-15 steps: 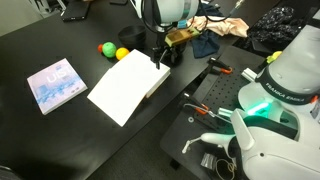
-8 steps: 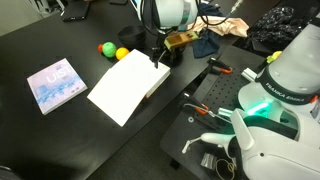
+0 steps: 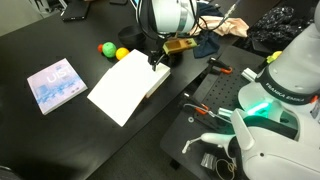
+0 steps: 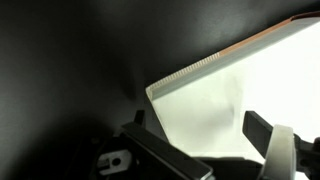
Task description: Remove the black bowl from the top of the orange book and put it on the bowl at the back then open the book.
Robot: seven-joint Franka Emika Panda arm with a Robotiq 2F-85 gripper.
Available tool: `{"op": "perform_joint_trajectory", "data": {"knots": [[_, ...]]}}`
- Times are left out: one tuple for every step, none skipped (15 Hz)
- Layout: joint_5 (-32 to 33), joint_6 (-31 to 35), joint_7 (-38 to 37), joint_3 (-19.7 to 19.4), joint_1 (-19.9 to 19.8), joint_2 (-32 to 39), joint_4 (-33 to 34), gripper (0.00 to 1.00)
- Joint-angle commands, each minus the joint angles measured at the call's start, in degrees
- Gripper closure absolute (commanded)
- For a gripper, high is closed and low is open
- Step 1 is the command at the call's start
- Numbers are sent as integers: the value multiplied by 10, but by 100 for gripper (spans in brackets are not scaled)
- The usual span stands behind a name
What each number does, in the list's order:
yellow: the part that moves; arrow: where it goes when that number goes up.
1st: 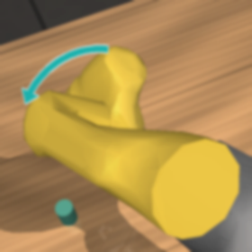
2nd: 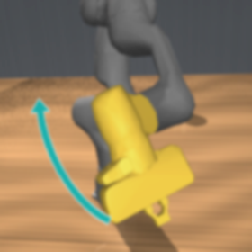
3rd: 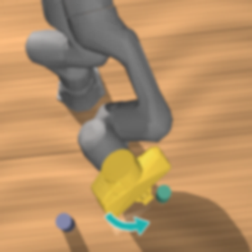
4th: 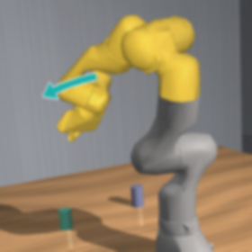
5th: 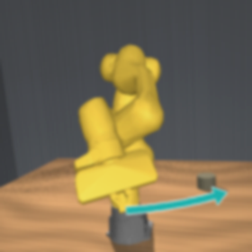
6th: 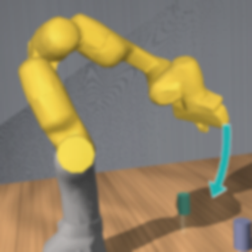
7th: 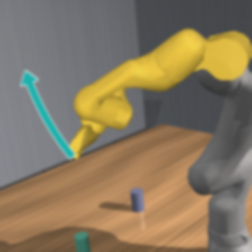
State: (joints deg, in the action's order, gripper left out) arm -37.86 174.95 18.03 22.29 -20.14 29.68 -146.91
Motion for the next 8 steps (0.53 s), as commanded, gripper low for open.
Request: {"op": "perform_joint_trajectory", "data": {"knots": [[-26,28,28,64,-61,24,15,0],[-29,34,30,83,-79,32,19,0],[-32,39,31,101,-95,39,22,0],[-34,46,34,115,-111,46,23,0],[-31,49,36,123,-122,49,22,0],[-28,50,35,129,-132,52,21,0],[-26,49,35,134,-141,54,19,0],[-23,45,32,133,-145,52,17,0]]}}
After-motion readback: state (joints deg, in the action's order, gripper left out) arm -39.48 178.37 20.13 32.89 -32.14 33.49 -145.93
